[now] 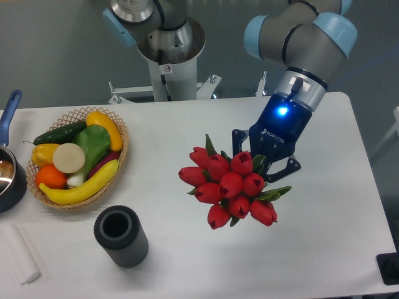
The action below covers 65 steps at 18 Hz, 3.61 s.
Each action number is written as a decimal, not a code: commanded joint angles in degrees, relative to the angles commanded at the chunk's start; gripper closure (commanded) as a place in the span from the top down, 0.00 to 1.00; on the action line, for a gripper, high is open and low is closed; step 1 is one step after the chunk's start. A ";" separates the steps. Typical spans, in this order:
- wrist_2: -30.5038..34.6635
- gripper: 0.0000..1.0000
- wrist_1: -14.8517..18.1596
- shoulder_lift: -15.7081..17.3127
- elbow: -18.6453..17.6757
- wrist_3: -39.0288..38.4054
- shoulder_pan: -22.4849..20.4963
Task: Insert the flowers into the vase
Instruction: 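Carry the red tulip bouquet with the gripper toward the black vase, then lower the tulip stems into the black vase opening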
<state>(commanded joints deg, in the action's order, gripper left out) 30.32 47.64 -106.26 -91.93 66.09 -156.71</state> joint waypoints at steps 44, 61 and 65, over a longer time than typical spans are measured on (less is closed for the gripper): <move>-29.62 0.19 -4.83 -4.30 1.05 -3.43 15.38; -30.15 0.19 -4.75 -10.36 4.48 -4.13 15.82; -30.15 0.19 -4.75 -11.60 4.75 -4.04 16.70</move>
<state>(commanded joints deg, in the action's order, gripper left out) 0.18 42.89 -117.86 -87.19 62.05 -140.01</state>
